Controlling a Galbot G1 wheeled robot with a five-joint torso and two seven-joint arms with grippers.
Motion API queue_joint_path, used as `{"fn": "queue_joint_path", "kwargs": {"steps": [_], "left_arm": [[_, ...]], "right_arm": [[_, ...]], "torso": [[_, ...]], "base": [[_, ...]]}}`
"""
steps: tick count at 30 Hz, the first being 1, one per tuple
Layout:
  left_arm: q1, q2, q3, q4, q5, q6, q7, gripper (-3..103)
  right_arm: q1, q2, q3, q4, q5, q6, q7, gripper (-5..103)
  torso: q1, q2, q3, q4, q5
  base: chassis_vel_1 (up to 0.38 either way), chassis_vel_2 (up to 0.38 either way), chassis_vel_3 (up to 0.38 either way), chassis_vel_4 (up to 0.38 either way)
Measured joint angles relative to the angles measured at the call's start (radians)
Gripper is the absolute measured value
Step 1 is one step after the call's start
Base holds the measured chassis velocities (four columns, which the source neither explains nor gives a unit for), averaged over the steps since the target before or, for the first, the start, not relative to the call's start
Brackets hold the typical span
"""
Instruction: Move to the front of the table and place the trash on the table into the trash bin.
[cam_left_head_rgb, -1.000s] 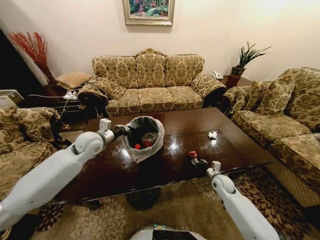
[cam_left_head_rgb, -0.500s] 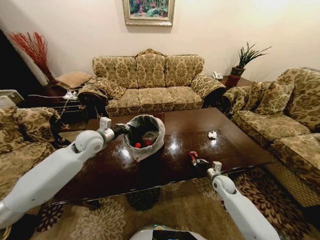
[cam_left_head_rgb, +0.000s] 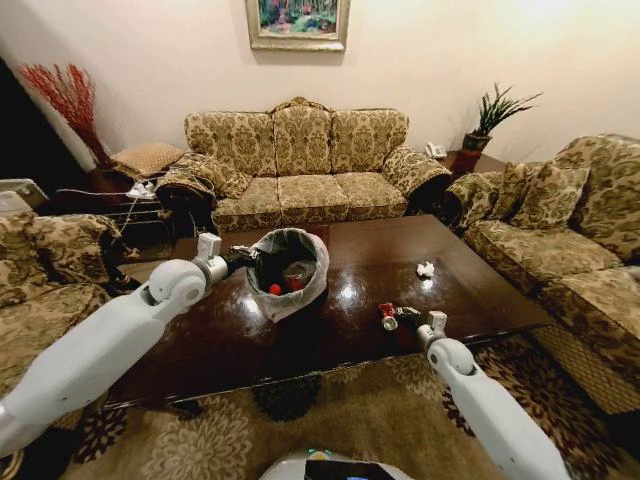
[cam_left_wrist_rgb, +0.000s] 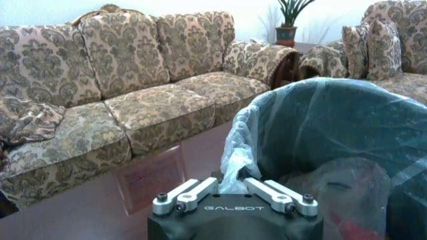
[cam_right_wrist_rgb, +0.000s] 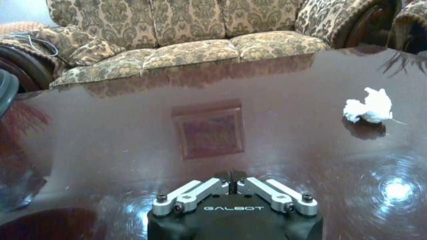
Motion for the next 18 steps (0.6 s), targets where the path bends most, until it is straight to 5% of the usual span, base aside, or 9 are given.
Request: {"fn": "queue_joint_path", "kwargs": {"steps": [18], "left_arm": [[-0.012,-0.004,0.012,0.009,-0.001,-0.015,-0.004,2]], "right_arm": [[0.070,0.008,-0.067,-0.089,-0.051,-0.021,-0.001,61]], "torso": [[0.000,0.000,0.000,0.0001,-0.0002]], "base": [[0.000,0.000,0.000,0.000]]}}
